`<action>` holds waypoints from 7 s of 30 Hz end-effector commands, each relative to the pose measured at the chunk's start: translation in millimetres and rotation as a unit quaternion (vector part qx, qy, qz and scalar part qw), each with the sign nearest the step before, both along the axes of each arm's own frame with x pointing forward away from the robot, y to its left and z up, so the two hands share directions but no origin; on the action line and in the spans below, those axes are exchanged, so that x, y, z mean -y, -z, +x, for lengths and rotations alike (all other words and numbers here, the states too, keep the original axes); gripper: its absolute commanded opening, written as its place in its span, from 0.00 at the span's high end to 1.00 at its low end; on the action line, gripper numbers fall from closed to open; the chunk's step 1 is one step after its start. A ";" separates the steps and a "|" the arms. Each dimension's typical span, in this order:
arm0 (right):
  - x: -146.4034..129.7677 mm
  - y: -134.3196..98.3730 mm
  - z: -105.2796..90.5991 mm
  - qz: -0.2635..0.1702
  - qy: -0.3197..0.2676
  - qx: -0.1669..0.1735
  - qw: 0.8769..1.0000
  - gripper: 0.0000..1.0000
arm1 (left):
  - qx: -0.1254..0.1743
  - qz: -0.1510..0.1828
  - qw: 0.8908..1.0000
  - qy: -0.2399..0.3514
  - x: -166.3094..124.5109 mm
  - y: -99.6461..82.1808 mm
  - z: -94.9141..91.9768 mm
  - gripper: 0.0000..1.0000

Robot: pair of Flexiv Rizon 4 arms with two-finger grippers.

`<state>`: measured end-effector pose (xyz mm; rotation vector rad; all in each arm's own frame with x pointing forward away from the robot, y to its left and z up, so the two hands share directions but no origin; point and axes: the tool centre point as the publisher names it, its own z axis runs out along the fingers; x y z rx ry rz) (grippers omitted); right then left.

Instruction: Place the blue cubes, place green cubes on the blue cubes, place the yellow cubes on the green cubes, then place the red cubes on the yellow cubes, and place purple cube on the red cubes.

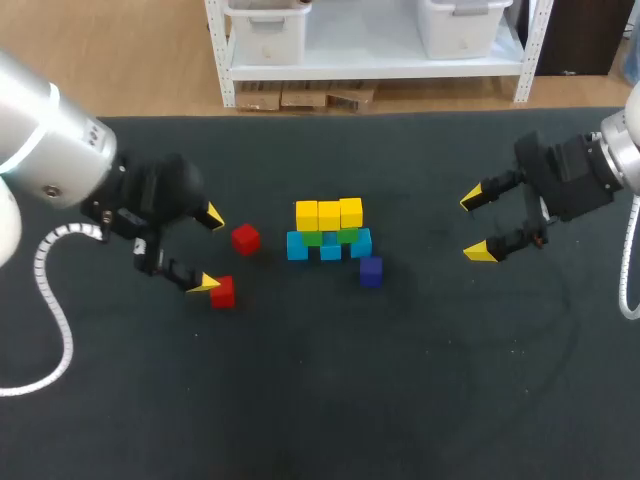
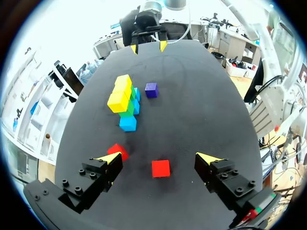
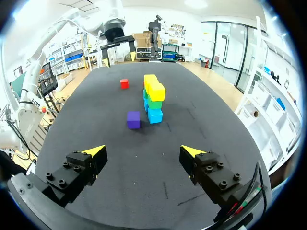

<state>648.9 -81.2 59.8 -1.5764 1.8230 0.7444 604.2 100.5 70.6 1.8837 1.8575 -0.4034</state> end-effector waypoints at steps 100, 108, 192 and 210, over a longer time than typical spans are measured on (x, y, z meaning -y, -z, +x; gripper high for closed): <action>-0.4 0.6 0.9 0.001 -0.001 0.000 1.000 0.00 | -0.006 0.005 0.999 0.032 142.4 -56.4 92.8 1.00; -0.4 0.6 0.9 0.001 -0.001 0.000 1.000 0.00 | -0.012 0.003 0.999 0.041 161.6 -47.8 97.3 1.00; -0.4 0.6 0.9 0.001 -0.001 0.000 1.000 0.00 | -0.049 0.015 0.998 0.028 158.5 -26.3 95.6 0.62; -0.4 0.6 0.9 0.001 -0.001 0.000 1.000 0.00 | -0.017 0.016 0.999 0.047 145.9 -47.9 94.5 0.00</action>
